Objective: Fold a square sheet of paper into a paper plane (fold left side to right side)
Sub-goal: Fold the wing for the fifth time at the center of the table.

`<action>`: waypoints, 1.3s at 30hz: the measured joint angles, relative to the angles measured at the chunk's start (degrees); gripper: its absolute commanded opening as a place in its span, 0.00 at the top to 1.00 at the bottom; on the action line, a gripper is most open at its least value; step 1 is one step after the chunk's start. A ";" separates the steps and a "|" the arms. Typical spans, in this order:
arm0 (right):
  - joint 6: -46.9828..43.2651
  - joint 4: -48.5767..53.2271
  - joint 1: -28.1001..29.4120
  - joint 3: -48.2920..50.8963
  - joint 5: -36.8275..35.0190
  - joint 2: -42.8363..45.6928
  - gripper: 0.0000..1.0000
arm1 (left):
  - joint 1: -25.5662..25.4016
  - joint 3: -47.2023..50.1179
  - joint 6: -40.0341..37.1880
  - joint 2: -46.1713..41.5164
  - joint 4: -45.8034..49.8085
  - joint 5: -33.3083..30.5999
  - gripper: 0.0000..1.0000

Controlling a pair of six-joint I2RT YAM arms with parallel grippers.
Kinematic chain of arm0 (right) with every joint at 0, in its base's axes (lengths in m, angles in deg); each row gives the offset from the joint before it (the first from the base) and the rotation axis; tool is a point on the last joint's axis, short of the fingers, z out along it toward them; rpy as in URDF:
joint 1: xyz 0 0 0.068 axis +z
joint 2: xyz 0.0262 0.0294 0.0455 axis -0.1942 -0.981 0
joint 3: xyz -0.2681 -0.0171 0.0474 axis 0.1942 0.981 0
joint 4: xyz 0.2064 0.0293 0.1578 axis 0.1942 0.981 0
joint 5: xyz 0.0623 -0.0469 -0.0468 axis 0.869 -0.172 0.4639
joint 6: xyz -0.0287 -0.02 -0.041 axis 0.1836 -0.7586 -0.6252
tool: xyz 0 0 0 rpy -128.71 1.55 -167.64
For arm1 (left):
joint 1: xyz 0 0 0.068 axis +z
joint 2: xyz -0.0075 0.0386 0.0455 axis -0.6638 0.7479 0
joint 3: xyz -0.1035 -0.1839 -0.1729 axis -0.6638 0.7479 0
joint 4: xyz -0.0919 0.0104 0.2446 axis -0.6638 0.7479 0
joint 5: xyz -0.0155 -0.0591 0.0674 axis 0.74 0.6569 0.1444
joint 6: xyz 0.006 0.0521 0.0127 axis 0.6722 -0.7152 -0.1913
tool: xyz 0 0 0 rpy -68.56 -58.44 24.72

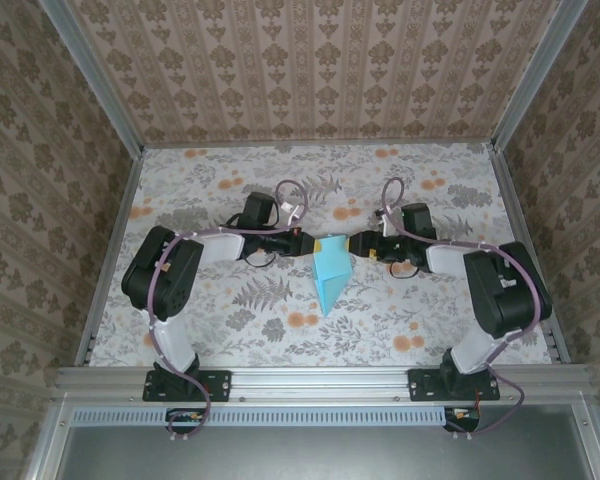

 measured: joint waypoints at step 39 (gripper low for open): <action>1.18 1.77 1.84 -1.16 6.88 0.52 1.00 | 0.28 0.11 -2.23 0.66 0.22 0.00 0.63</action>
